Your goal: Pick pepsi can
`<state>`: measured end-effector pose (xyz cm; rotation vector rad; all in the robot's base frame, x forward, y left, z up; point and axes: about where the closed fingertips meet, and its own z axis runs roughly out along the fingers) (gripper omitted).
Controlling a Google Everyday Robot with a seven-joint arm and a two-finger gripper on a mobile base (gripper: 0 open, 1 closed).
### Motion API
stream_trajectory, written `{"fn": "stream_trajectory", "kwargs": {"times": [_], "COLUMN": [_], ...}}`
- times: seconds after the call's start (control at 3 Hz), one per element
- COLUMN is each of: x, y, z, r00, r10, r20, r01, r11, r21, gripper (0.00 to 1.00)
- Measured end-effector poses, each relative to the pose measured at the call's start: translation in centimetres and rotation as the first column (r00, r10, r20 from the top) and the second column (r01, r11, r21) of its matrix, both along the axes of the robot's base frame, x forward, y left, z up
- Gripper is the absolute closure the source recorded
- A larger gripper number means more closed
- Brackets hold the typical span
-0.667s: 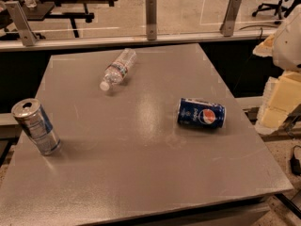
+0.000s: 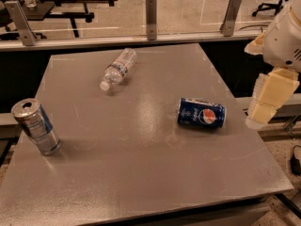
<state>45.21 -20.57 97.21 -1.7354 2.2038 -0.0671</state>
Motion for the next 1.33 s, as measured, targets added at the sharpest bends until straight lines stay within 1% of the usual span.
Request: {"fn": "stream_trajectory", "kwargs": {"times": [0.33,0.67,1.0,1.33], "x": [1.5,2.5,2.9,3.1], "y": [1.7,3.7,5.3,6.5], "z": [-1.2,-3.5,-5.9,-8.1], "r00": [0.9994,0.9973,0.9936,0.989], "r10": [0.031,0.06,0.089,0.116], "r20": [-0.012,-0.042,-0.069,-0.093], "r01": [-0.031,-0.058,-0.086,-0.113], "r11": [0.999,0.998,0.995,0.993], "r21": [0.023,0.037,0.042,0.038], "gripper": [0.0,0.0,0.0,0.0]}}
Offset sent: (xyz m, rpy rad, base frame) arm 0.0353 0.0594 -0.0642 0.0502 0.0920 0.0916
